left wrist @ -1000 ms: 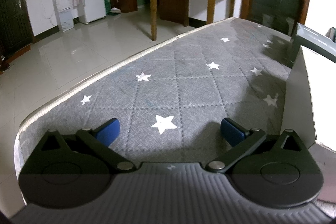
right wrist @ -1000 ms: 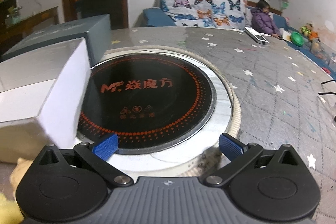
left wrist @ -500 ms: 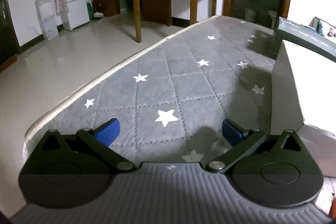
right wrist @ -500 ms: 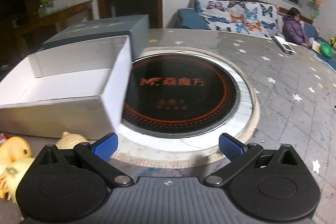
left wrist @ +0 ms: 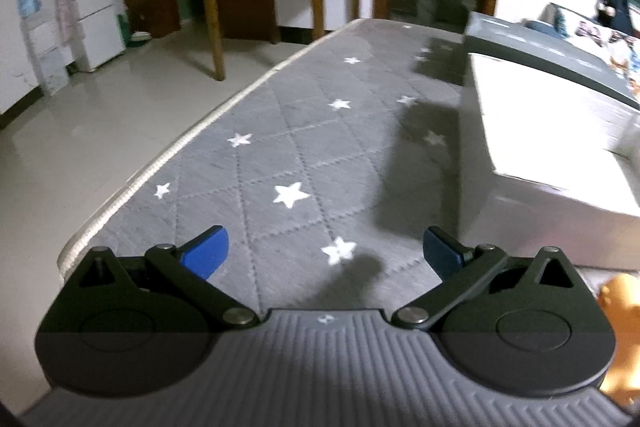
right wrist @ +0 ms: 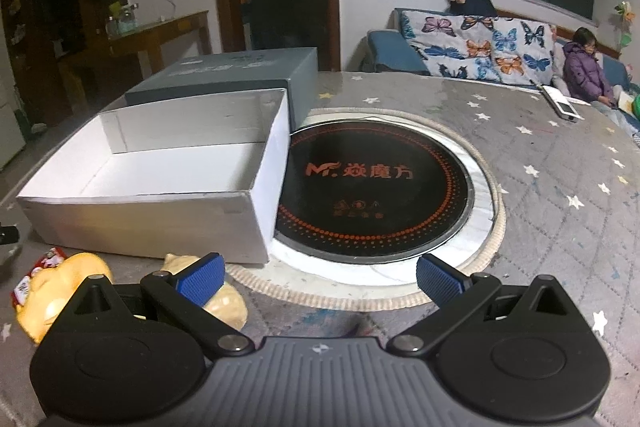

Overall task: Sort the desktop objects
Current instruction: 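Move the left tool toward the toys beside the white box, then close the left tool on the beige peanut-shaped toy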

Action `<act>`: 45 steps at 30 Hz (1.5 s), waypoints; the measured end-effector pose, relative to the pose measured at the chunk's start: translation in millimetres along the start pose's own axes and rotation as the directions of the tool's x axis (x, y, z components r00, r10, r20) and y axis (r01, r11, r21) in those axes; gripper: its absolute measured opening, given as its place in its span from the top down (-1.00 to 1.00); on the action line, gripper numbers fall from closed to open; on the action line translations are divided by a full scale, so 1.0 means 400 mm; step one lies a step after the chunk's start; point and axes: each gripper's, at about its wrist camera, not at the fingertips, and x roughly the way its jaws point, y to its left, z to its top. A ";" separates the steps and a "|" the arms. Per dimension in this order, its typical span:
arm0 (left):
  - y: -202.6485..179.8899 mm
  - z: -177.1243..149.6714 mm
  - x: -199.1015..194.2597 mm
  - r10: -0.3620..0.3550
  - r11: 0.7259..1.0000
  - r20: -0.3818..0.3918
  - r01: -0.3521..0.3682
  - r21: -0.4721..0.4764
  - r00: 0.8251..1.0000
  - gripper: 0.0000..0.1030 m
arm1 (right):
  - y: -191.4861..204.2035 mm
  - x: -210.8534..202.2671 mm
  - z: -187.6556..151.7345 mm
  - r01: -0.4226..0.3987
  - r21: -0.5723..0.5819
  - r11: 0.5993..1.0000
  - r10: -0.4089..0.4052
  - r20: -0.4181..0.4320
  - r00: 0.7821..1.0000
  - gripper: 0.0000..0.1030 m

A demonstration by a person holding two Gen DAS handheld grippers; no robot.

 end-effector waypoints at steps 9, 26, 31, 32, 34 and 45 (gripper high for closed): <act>-0.033 0.001 -0.075 -0.161 0.981 -0.018 0.162 0.103 0.987 -1.00 | 0.011 -0.003 -0.004 -0.096 -0.003 0.995 0.096 -0.045 0.994 -0.76; -0.125 -0.010 -0.156 -0.432 0.863 -0.120 0.448 0.232 0.894 -1.00 | 0.056 0.011 0.002 -0.201 -0.019 0.979 0.199 -0.091 0.976 -0.46; -0.150 -0.013 -0.169 -0.448 0.841 -0.127 0.466 0.275 0.885 -1.00 | 0.057 0.017 -0.001 -0.212 -0.008 0.977 0.210 -0.104 0.972 -0.43; -0.156 -0.012 -0.171 -0.451 0.837 -0.129 0.469 0.283 0.883 -1.00 | 0.059 0.019 -0.002 -0.215 -0.008 0.977 0.212 -0.107 0.971 -0.43; -0.166 -0.009 -0.173 -0.456 0.829 -0.128 0.473 0.297 0.881 -1.00 | 0.061 0.023 -0.003 -0.219 -0.007 0.976 0.217 -0.110 0.970 -0.43; -0.229 0.026 -0.170 -0.518 0.779 -0.171 0.545 0.311 0.838 -1.00 | 0.052 0.033 -0.008 -0.243 0.025 0.970 0.244 -0.119 0.962 -0.36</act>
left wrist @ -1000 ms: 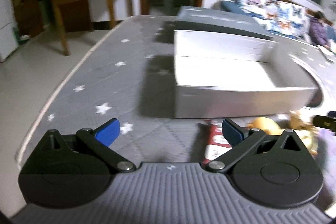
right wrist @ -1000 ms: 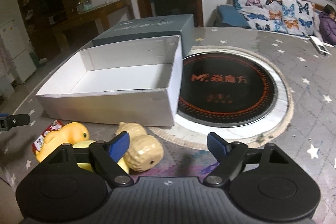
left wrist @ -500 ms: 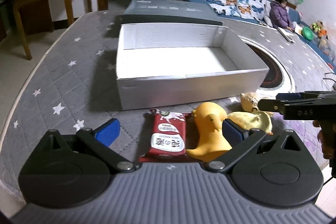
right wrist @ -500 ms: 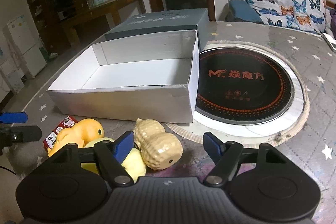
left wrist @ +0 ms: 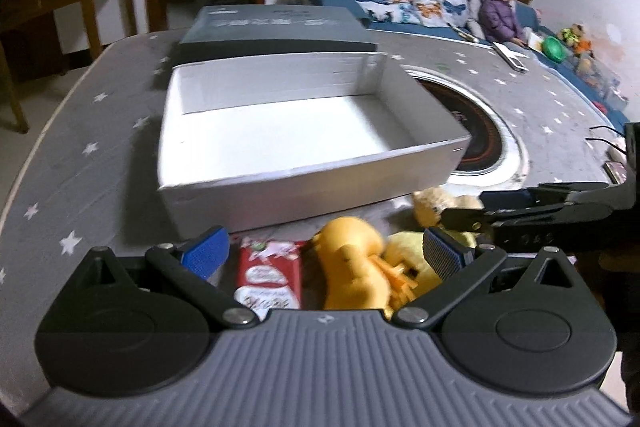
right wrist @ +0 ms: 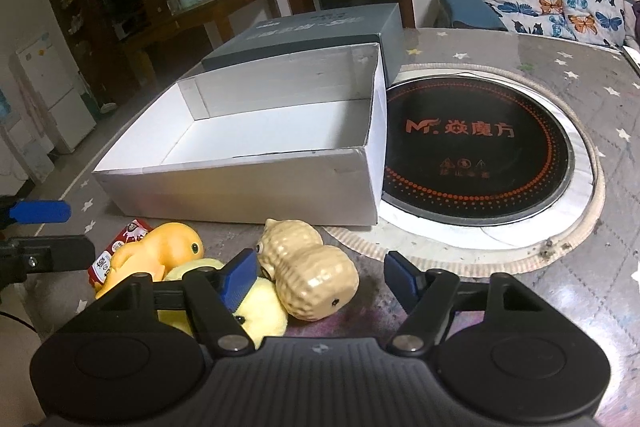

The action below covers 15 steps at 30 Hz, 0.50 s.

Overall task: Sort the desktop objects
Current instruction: 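Close the left tool on the beige peanut-shaped toy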

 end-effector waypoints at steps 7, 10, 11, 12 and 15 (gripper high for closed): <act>-0.056 0.054 0.066 -0.085 0.996 -0.065 0.087 0.037 0.994 -1.00 | -0.003 -0.008 0.001 -0.013 0.001 1.000 0.013 -0.012 1.000 -0.27; -0.072 0.063 0.112 -0.122 0.992 -0.113 0.125 0.025 0.986 -1.00 | -0.009 -0.005 -0.005 -0.018 0.016 1.000 0.018 -0.009 1.000 -0.27; -0.075 0.065 0.126 -0.136 0.990 -0.129 0.139 0.015 0.982 -1.00 | -0.012 -0.006 -0.008 -0.021 0.023 1.000 0.021 -0.006 1.000 -0.27; -0.079 0.066 0.140 -0.148 0.989 -0.145 0.150 0.005 0.978 -1.00 | -0.014 -0.008 -0.010 -0.024 0.030 0.999 0.024 -0.002 1.000 -0.27; -0.083 0.075 0.176 -0.175 0.985 -0.171 0.173 -0.026 0.970 -1.00 | -0.019 -0.014 -0.013 -0.034 0.037 0.999 0.034 0.000 0.999 -0.27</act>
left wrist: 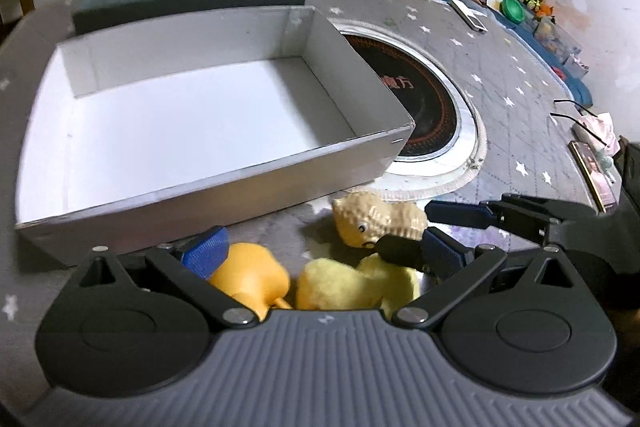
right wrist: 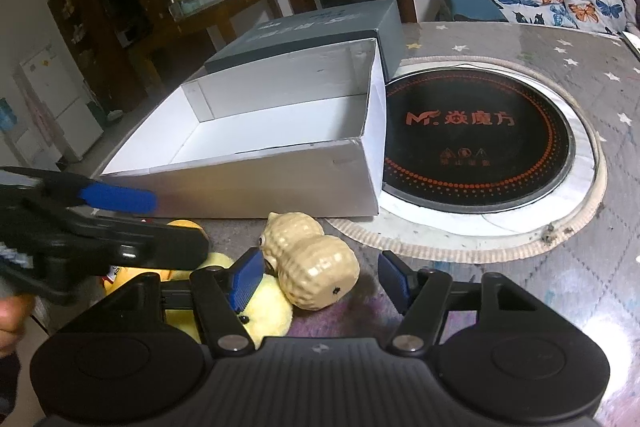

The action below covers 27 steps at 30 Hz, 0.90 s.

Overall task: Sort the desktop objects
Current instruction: 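Close the left tool on the beige peanut-shaped toy, then carry the peanut toy into the white box and open the left tool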

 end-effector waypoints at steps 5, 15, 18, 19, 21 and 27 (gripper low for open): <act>0.001 0.019 0.036 -0.038 0.999 -0.023 0.037 -0.031 0.999 -1.00 | -0.011 0.000 -0.003 -0.017 0.033 0.999 0.017 0.000 1.000 -0.26; -0.004 0.028 0.098 -0.091 0.993 -0.066 0.085 -0.086 0.994 -0.78 | -0.021 0.002 -0.012 -0.057 0.085 0.995 0.056 0.010 0.998 -0.08; -0.019 0.029 0.112 -0.092 0.994 -0.072 0.087 -0.069 0.993 -0.61 | -0.021 0.003 -0.012 -0.060 0.088 0.994 0.059 0.013 0.998 -0.04; -0.021 0.028 0.115 -0.101 0.993 -0.075 0.095 -0.069 0.992 -0.57 | -0.021 0.004 -0.011 -0.062 0.091 0.994 0.061 0.013 0.998 -0.04; -0.027 0.028 0.118 -0.099 0.994 -0.073 0.095 -0.059 0.992 -0.50 | -0.022 0.004 -0.011 -0.060 0.096 0.994 0.060 0.013 0.998 -0.02; -0.037 0.029 0.111 -0.110 0.993 -0.066 0.107 -0.045 0.992 -0.30 | -0.015 0.004 -0.011 -0.049 0.093 0.994 0.048 0.015 0.999 0.13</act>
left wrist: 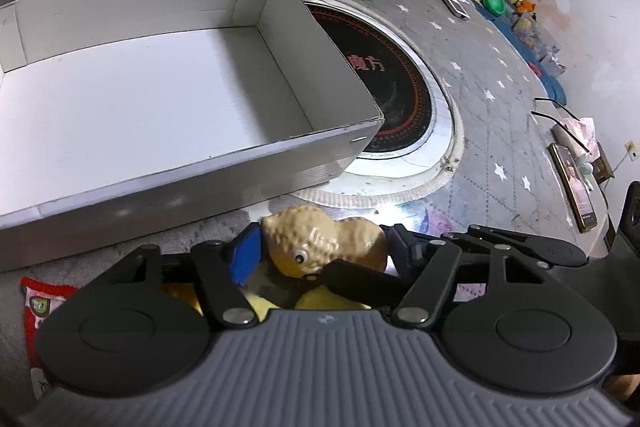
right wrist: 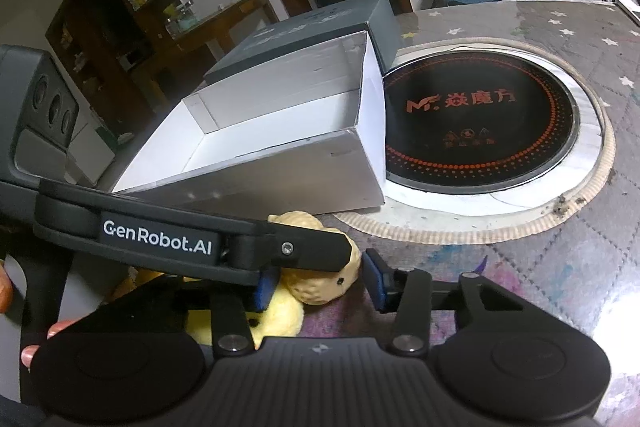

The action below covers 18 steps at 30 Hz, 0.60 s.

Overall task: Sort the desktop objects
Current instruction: 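Carry the peanut toy into the white box and open the left tool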

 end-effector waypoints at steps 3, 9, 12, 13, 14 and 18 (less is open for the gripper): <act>0.002 -0.001 -0.004 -0.008 1.000 0.003 0.008 -0.006 1.000 -0.30 | 0.008 -0.002 0.000 0.009 -0.013 1.000 -0.009 0.003 1.000 0.13; 0.000 -0.003 -0.012 -0.009 1.000 0.009 0.009 -0.010 1.000 -0.29 | 0.013 -0.004 0.001 0.015 -0.026 1.000 -0.015 0.006 1.000 0.13; 0.000 -0.001 -0.030 -0.014 1.000 0.021 0.014 -0.018 1.000 -0.28 | 0.021 -0.011 0.002 0.020 -0.038 0.999 -0.019 0.014 1.000 0.13; -0.001 0.000 -0.039 -0.015 1.000 0.027 0.016 -0.019 1.000 -0.28 | 0.024 -0.015 0.003 0.020 -0.043 0.999 -0.019 0.018 1.000 0.13; -0.003 0.000 -0.049 -0.015 1.000 0.036 0.016 -0.018 0.999 -0.28 | 0.028 -0.019 0.005 0.019 -0.047 0.999 -0.018 0.023 1.000 0.13; -0.017 0.008 -0.103 -0.013 1.000 0.071 0.014 -0.009 0.997 -0.27 | 0.048 -0.046 0.018 0.012 -0.068 0.998 -0.009 0.047 0.999 0.13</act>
